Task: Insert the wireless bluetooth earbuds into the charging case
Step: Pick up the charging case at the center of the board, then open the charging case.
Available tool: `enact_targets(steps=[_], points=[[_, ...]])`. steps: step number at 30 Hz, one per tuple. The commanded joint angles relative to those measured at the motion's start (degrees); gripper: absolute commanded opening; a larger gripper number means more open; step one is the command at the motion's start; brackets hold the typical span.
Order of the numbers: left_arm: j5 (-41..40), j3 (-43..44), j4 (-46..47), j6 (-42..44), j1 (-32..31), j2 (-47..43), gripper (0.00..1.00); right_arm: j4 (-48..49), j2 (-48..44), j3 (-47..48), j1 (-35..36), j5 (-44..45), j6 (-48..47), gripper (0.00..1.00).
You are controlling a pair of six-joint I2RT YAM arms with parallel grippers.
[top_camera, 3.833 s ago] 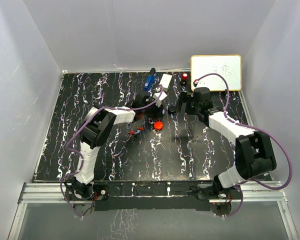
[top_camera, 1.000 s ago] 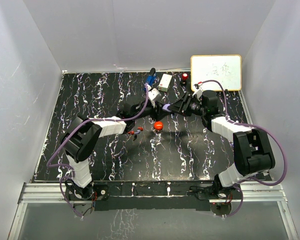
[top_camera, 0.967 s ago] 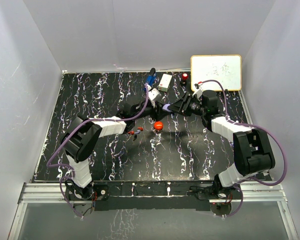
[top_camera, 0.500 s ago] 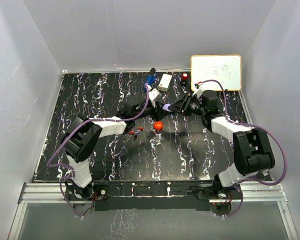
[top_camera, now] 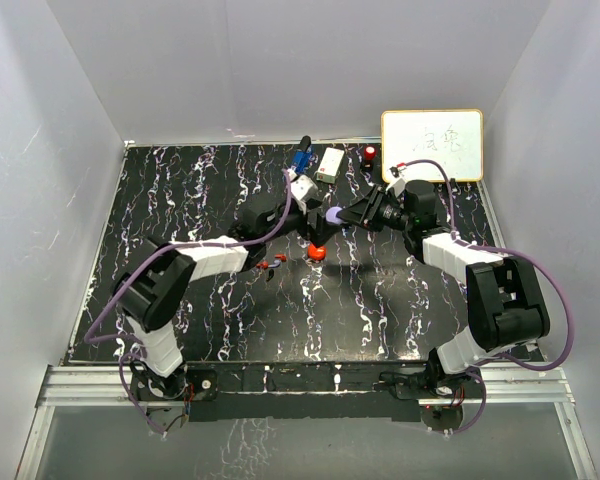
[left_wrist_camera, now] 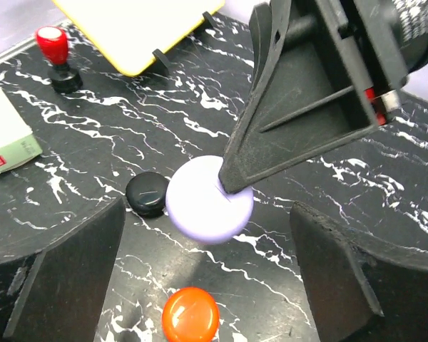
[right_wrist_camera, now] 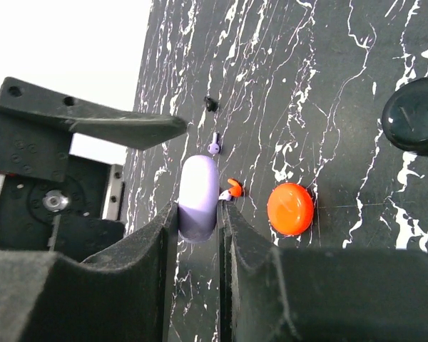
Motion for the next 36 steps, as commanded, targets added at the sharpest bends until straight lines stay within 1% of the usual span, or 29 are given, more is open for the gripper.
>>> enact_targets(steps=[1, 4, 6, 8, 11, 13, 18, 29, 36], points=[[-6.2, -3.6, 3.2, -0.6, -0.2, -9.8, 0.99, 2.6, -0.8, -0.4, -1.1, 1.2, -1.3, 0.08], [-11.6, -6.5, 1.7, -1.0, 0.2, -13.6, 0.99, 1.7, -0.8, -0.3, -2.0, 0.9, -2.6, 0.07], [-17.5, -7.3, 0.1, -2.8, 0.4, -15.3, 0.99, 0.9, -0.6, -0.2, -2.4, 0.5, -3.8, 0.07], [-20.1, -5.8, -4.1, -4.1, 1.0, -15.2, 0.99, -0.2, -0.4, 0.2, -2.5, -0.4, -5.1, 0.05], [-22.3, -1.3, -11.8, -6.0, 1.1, -12.8, 0.99, -1.3, -0.1, 0.9, -2.5, -2.2, -6.7, 0.03], [-22.7, 0.9, -14.8, -7.3, 1.1, -10.9, 0.99, -2.6, -0.3, 1.5, -2.4, -2.7, -7.7, 0.01], [-21.9, 3.1, -17.5, -9.8, 1.1, -7.6, 0.99, -3.9, -1.1, 2.4, -2.4, -3.2, -8.4, 0.0], [-18.1, 1.2, -14.9, -12.4, 1.1, -7.1, 0.99, -3.5, -0.4, 3.7, -2.5, -4.1, -6.9, 0.0], [-16.2, 2.1, -14.6, -12.5, 1.1, -5.7, 0.99, -1.9, 0.0, 3.9, -2.5, -4.9, -5.7, 0.0]])
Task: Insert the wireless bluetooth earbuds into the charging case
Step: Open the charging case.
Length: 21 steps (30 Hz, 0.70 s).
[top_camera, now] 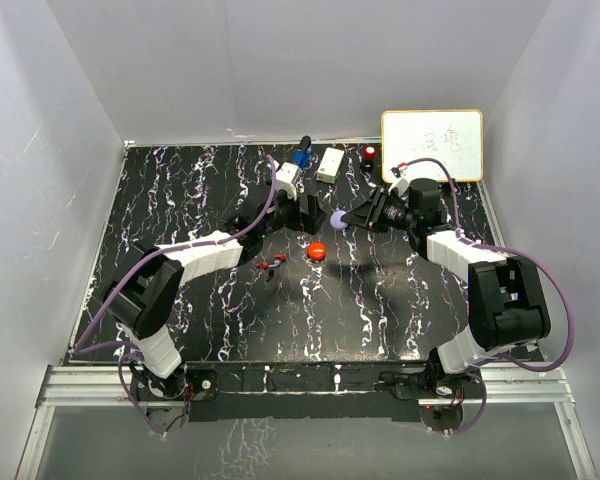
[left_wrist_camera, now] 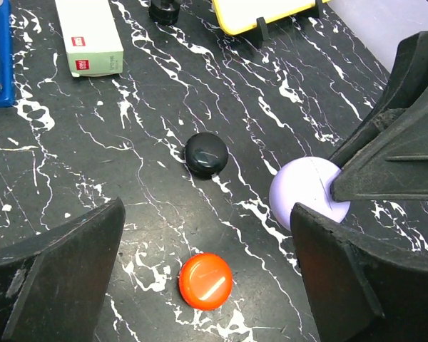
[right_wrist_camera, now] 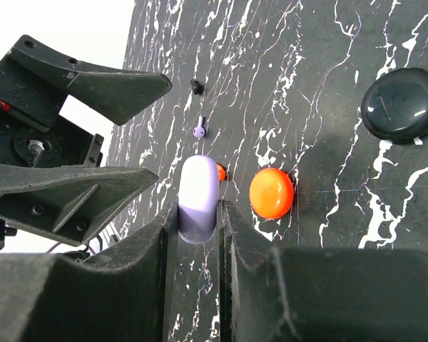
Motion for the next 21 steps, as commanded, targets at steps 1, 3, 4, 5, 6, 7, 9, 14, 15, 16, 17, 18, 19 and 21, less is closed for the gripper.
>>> enact_targets(steps=[1, 3, 4, 5, 6, 7, 9, 14, 15, 16, 17, 18, 19, 21], points=[[2.5, 1.0, 1.5, -0.8, 0.2, 0.2, 0.99, 3.9, 0.0, 2.5, -0.1, -1.5, 1.1, 0.0], [3.1, 1.0, 2.1, -1.1, 0.2, 0.6, 0.99, 4.6, 0.2, 2.5, -0.1, -1.8, 1.5, 0.0], [3.4, 1.0, 2.2, -1.2, 0.2, 1.0, 0.99, 4.9, 0.3, 2.5, -0.1, -2.0, 1.8, 0.0], [3.5, 1.1, 2.1, -1.3, 0.2, 1.2, 0.99, 5.3, 0.2, 2.5, -0.1, -2.2, 2.0, 0.0], [3.7, 1.2, 2.1, -1.4, 0.2, 1.6, 0.99, 5.7, 0.2, 2.4, -0.1, -2.4, 2.3, 0.0], [3.7, 1.2, 2.3, -1.5, 0.1, 1.8, 0.99, 6.3, 0.3, 2.4, -0.1, -2.7, 2.6, 0.0], [3.9, 1.2, 2.7, -1.8, 0.2, 2.4, 0.99, 7.2, 0.4, 2.2, -0.1, -3.3, 3.3, 0.0], [4.5, 1.6, 3.4, -2.4, 0.1, 4.0, 0.99, 8.7, 0.5, 2.0, -0.1, -4.4, 4.6, 0.0], [4.6, 1.7, 3.5, -2.6, 0.1, 4.2, 0.99, 9.0, 0.5, 1.9, -0.1, -4.6, 4.9, 0.0], [4.6, 1.7, 3.7, -2.6, 0.1, 4.4, 0.99, 9.3, 0.6, 1.9, -0.1, -4.7, 5.1, 0.0], [4.6, 1.7, 4.0, -2.7, 0.1, 4.6, 0.99, 9.7, 0.7, 1.9, -0.1, -5.0, 5.3, 0.0], [4.6, 1.8, 4.2, -2.8, 0.1, 4.7, 0.99, 10.0, 0.7, 1.9, -0.1, -5.2, 5.6, 0.0], [4.7, 1.9, 4.3, -2.8, 0.1, 4.9, 0.99, 10.3, 0.9, 1.7, -0.1, -5.3, 5.9, 0.0], [4.9, 2.2, 4.4, -3.0, 0.1, 5.1, 0.99, 10.9, 1.2, 1.5, -0.1, -5.7, 6.5, 0.0]])
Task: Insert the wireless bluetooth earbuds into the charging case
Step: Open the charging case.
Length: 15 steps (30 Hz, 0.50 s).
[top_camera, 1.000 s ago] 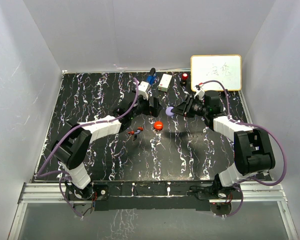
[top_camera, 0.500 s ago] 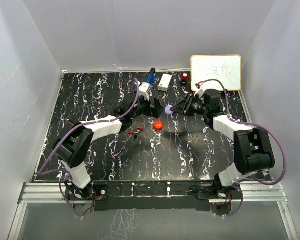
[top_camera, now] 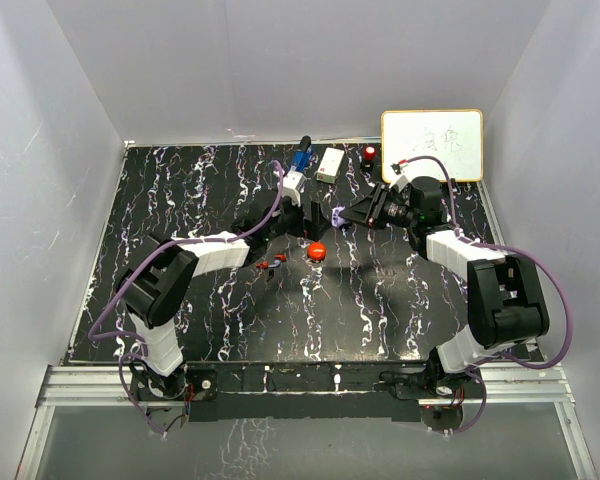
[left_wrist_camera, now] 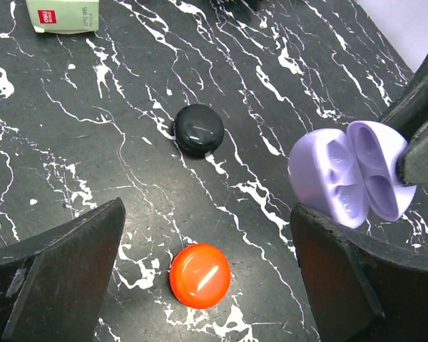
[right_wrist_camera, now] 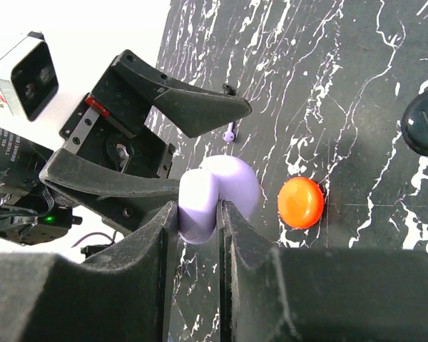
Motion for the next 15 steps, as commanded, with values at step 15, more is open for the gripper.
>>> enact_targets(steps=[15], points=[[-10.7, -1.1, -3.2, 0.1, 0.4, -4.0, 0.99, 7.9, 2.1, 1.4, -0.2, -3.1, 6.3, 0.0]])
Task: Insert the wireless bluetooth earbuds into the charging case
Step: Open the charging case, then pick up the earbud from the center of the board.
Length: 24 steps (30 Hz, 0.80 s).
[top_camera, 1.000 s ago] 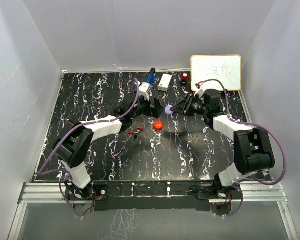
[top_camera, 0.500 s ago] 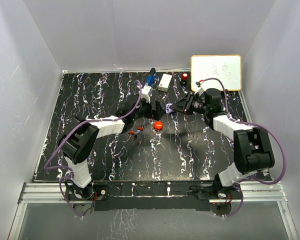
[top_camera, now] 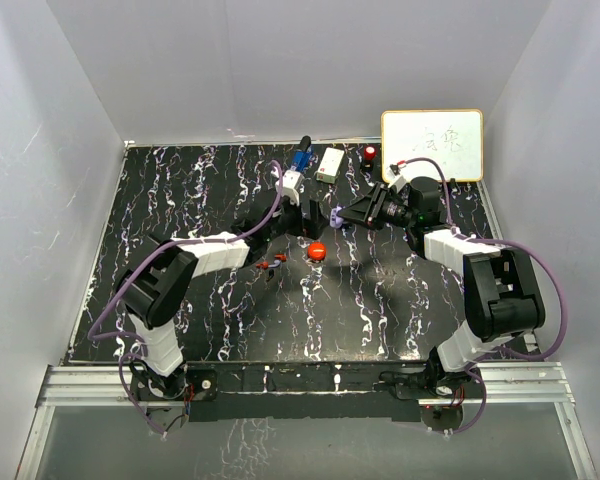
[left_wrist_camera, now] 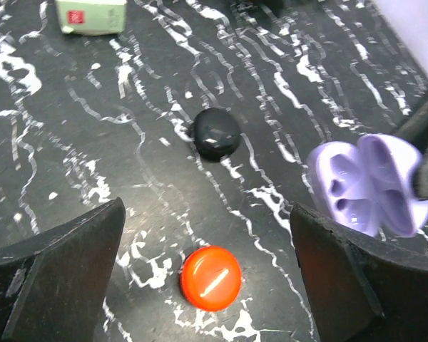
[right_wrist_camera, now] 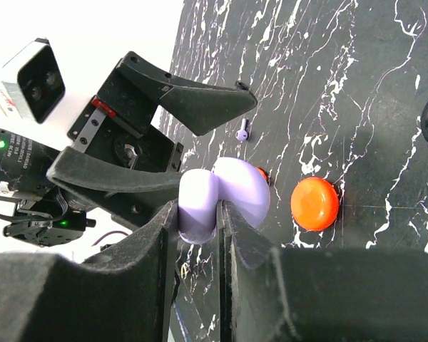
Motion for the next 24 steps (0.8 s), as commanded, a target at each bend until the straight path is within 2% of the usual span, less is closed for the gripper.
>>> enact_targets(steps=[1, 6, 10, 12, 14, 17, 24], points=[[-11.4, -2.1, -5.2, 0.3, 0.5, -5.3, 0.99, 3.5, -0.5, 1.3, -0.3, -0.9, 1.4, 0.0], [-19.8, -4.5, -15.5, -4.6, 4.7, -11.3, 0.99, 8.4, 0.6, -0.9, -2.1, -2.5, 4.3, 0.0], [-25.8, -3.2, -26.5, -7.4, 6.7, -12.7, 0.98, 10.7, 1.0, -1.7, -2.6, -3.5, 5.7, 0.0], [-29.2, -2.0, -32.0, -8.5, 6.7, -12.3, 0.96, 10.7, 0.7, -1.9, -2.6, -3.4, 5.5, 0.0], [-31.4, -1.0, -35.6, -8.6, 6.6, -11.3, 0.9, 10.6, 0.4, -2.1, -2.6, -3.4, 5.3, 0.0], [-32.4, 0.2, -38.7, -8.7, 6.6, -9.3, 0.84, 10.5, 0.3, -2.3, -2.6, -3.5, 5.2, 0.0], [-30.0, -0.4, -39.4, -8.6, 6.4, -8.1, 0.83, 10.2, -0.2, -2.8, -2.6, -3.5, 4.7, 0.0]])
